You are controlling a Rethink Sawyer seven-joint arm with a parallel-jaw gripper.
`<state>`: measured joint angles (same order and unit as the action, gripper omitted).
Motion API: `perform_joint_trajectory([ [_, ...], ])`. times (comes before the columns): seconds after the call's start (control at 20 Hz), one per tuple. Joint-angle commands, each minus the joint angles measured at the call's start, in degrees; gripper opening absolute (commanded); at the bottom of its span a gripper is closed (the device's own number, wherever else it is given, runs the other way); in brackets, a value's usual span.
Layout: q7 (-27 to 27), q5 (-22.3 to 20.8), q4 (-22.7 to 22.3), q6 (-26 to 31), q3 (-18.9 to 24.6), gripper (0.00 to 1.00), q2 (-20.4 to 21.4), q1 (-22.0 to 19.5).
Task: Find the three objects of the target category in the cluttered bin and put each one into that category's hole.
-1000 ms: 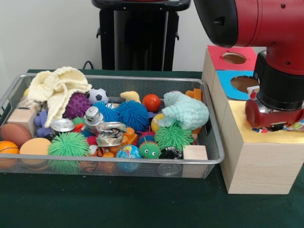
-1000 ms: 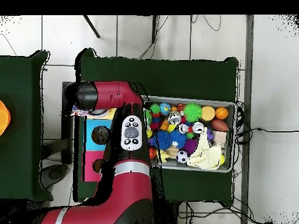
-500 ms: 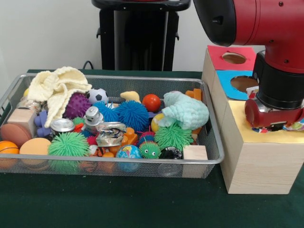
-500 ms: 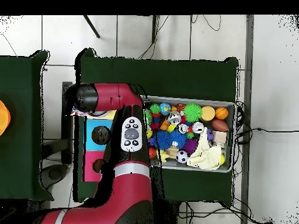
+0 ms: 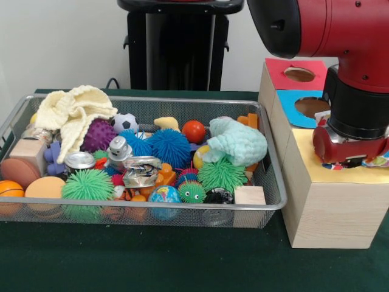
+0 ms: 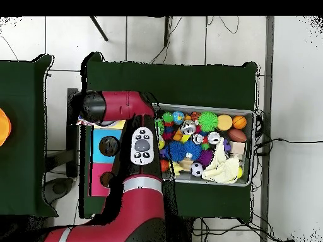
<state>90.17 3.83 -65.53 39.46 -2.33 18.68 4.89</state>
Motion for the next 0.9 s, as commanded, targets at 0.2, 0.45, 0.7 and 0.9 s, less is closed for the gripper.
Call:
perform_joint_trajectory([
  [0.2, 14.9, 0.3, -9.2, -10.9, 1.8, 1.0, -7.3, -1.3],
  [0.45, 14.5, -0.1, -8.8, -11.6, 1.4, 1.0, -7.4, -1.1],
  [0.7, 14.4, 0.1, -9.1, -12.2, 1.7, 1.0, -7.2, -1.3],
  [0.9, 14.0, 0.6, -10.2, -7.9, 1.1, 1.0, -4.3, -0.8],
])
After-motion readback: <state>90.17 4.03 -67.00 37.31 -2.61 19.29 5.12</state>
